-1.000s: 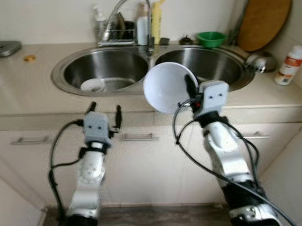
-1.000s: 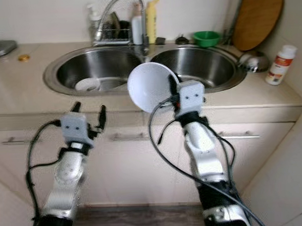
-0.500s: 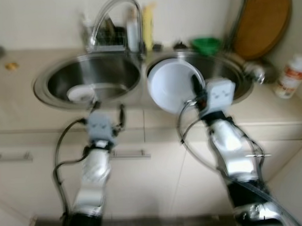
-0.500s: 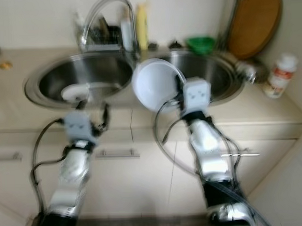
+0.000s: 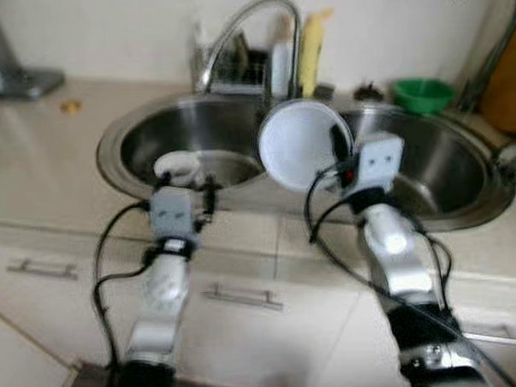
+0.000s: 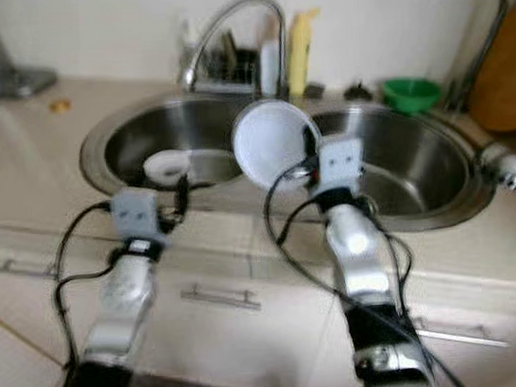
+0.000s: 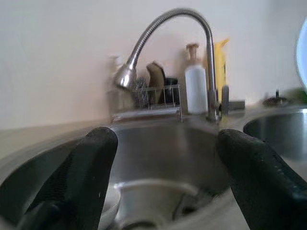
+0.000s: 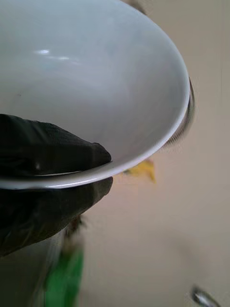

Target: Kitchen organization

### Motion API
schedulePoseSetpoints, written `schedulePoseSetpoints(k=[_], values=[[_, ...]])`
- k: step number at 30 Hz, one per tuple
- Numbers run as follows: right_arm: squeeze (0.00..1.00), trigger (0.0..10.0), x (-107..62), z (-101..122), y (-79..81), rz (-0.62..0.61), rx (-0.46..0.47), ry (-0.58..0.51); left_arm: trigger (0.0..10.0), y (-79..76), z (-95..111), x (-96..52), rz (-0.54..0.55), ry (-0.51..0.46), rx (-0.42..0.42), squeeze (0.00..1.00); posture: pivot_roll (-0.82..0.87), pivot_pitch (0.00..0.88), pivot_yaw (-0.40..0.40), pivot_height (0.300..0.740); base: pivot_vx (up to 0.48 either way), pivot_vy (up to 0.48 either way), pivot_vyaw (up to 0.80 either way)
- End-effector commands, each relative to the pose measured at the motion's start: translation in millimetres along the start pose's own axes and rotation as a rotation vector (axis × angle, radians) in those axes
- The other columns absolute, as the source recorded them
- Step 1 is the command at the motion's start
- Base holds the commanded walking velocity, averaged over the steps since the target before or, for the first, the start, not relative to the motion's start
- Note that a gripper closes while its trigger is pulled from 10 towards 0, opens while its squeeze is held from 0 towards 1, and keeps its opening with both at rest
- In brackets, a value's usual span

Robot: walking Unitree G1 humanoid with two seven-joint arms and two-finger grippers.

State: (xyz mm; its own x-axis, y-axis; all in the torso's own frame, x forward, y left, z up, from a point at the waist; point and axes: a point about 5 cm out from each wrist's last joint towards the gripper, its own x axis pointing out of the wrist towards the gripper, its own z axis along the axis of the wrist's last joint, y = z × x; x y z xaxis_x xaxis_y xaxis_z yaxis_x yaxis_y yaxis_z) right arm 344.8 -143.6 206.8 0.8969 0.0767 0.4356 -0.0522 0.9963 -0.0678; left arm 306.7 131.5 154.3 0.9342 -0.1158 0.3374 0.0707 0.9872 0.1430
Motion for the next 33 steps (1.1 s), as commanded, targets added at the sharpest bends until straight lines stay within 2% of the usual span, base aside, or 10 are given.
schedulePoseSetpoints(k=[1,9,13,19,21,22,23,29,32,33], values=[[0.0,0.0,6.8,3.5,1.5,-0.039,-0.001,-0.002,10.0,9.3,1.5,0.6,0.018,-0.005,0.027,0.0,0.02,0.0,-0.033,0.74,0.296,0.0,0.0],[0.0,0.0,9.6,-13.1,-37.1,-0.273,-0.096,0.127,10.0,5.9,2.9,0.0,0.001,-0.016,0.036,0.0,0.02,0.0,-0.033,0.74,0.132,0.0,0.0],[0.0,0.0,4.5,-25.6,-75.0,-0.447,-0.181,0.232,10.0,8.4,3.0,0.5,0.013,-0.019,0.036,0.0,0.02,0.0,-0.036,0.74,0.0,0.0,0.0],[0.0,0.0,0.7,-32.4,-99.7,-0.502,-0.26,0.306,10.0,7.5,2.6,-0.2,0.009,-0.017,0.037,0.0,0.02,0.0,-0.033,0.74,0.0,0.0,0.0],[0.0,2.5,-1.9,-42.1,-106.7,-0.475,-0.318,0.398,10.0,5.8,2.1,-0.5,0.002,-0.015,0.039,0.0,0.02,0.0,-0.032,0.74,0.0,0.0,0.0],[0.0,2.5,-2.6,-45.0,-107.1,-0.463,-0.324,0.422,10.0,5.5,2.1,-0.5,0.0,-0.015,0.039,0.0,0.02,0.0,-0.03,0.74,0.0,0.0,0.0],[0.0,10.0,-3.5,-53.9,-102.4,-0.383,-0.358,0.486,10.0,5.4,2.2,-0.3,-0.001,-0.015,0.039,0.0,0.02,0.0,-0.029,0.74,0.0,0.0,0.0],[0.0,10.0,-11.8,-76.2,-88.9,-0.249,-0.342,0.648,10.0,4.9,2.2,0.4,-0.004,-0.014,0.039,0.0,0.02,0.0,-0.028,0.74,0.0,0.0,0.0],[0.0,10.0,-25.0,-94.6,-86.2,-0.302,-0.209,0.794,10.0,4.3,2.0,0.5,-0.007,-0.011,0.04,0.0,0.02,0.0,-0.031,0.74,0.0,0.0,0.0],[0.0,10.0,-31.9,-102.3,-85.3,-0.343,-0.091,0.856,10.0,5.0,1.4,0.3,-0.005,-0.007,0.042,0.0,0.02,0.0,-0.031,0.74,0.0,0.0,0.0]])
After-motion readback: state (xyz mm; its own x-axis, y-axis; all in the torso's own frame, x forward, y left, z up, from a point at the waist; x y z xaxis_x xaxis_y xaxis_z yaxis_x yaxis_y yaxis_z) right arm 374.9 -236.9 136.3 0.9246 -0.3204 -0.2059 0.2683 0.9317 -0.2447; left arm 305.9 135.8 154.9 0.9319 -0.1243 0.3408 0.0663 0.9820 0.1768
